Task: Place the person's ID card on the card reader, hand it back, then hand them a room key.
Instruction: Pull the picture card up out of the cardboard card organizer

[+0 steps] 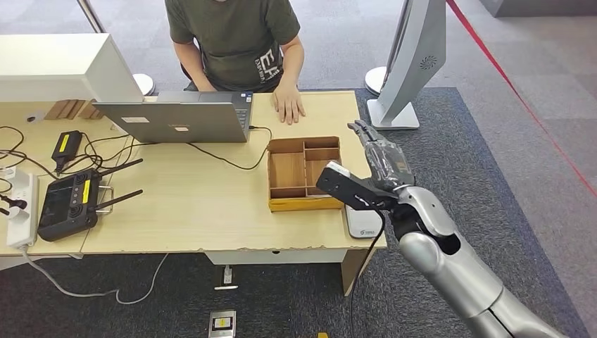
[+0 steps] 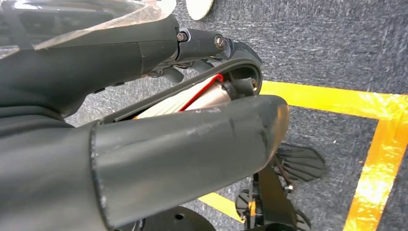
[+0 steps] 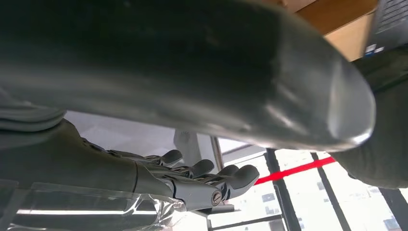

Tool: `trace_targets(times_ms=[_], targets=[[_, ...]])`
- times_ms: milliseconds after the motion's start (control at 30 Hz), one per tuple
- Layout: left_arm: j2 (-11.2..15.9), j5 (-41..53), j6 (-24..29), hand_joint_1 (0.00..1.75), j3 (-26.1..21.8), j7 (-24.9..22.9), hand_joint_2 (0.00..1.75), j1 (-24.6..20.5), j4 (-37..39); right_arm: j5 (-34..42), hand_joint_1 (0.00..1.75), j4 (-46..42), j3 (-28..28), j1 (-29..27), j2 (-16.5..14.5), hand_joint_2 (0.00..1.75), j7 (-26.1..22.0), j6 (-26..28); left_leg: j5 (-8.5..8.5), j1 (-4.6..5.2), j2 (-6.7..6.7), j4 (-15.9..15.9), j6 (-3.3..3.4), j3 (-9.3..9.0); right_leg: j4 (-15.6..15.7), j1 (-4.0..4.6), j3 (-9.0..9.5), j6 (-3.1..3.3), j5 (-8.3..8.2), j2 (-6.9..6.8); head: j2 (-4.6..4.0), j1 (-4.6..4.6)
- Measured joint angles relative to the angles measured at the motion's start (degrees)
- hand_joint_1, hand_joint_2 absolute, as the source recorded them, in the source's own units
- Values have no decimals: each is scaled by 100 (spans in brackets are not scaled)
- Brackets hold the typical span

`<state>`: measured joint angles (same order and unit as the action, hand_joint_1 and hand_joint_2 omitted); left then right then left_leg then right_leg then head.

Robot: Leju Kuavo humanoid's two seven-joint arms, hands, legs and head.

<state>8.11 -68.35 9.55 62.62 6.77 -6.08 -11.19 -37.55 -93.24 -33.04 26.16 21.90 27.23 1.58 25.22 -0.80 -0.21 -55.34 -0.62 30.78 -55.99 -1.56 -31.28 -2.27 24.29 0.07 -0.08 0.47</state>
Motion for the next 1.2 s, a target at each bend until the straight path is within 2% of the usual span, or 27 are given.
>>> trace_targets(times_ms=[133, 233, 433, 767, 933, 1067, 1200], targets=[[-2, -96, 81, 0, -2, 59, 0, 7, 0, 227, 0, -607, 107, -595, 213, 0, -114, 468, 0, 0, 0, 1, 0, -1, 0, 0, 6, 0, 4, -1, -1, 1], [-2, -151, 169, 0, -9, -52, 0, 6, 0, 274, 0, -921, 138, -858, 378, 0, -125, 589, 1, 0, 5, 2, 0, -2, 0, 0, 5, 1, 3, 4, -1, 0], [-2, -193, 197, 0, -49, -93, 0, 4, 0, 385, 0, -1273, 144, -955, 599, 0, -100, 598, 0, 1, 5, 1, 0, -4, 0, -1, 7, 1, 2, 5, 1, 1], [-2, -203, 230, 0, -72, -125, 0, -3, 0, 366, 0, -1527, 130, -980, 766, 0, -87, 596, 1, 0, 5, 2, 0, -3, 0, 0, 7, 2, 1, 5, 1, 1], [-4, -177, 232, 0, -74, -135, 0, -5, 0, 337, 0, -1574, 39, -1013, 754, 0, -53, 675, 1, 0, 5, 2, 0, -3, 0, 0, 7, 2, 1, 5, 0, 1], [-12, -136, 233, 0, -74, -80, 0, -10, 0, -398, 0, -1553, -130, -1189, 606, 0, -32, 915, 1, -1, 4, 3, 0, -2, 0, 1, 7, 3, 2, 5, -1, 1], [-33, -172, 290, 0, -85, -57, 0, -21, 0, -840, 0, -1300, -303, -1468, 282, 0, -78, 1617, 1, -6, 3, 5, -1, 0, -1, 5, 8, 3, 5, 4, 0, 3]])
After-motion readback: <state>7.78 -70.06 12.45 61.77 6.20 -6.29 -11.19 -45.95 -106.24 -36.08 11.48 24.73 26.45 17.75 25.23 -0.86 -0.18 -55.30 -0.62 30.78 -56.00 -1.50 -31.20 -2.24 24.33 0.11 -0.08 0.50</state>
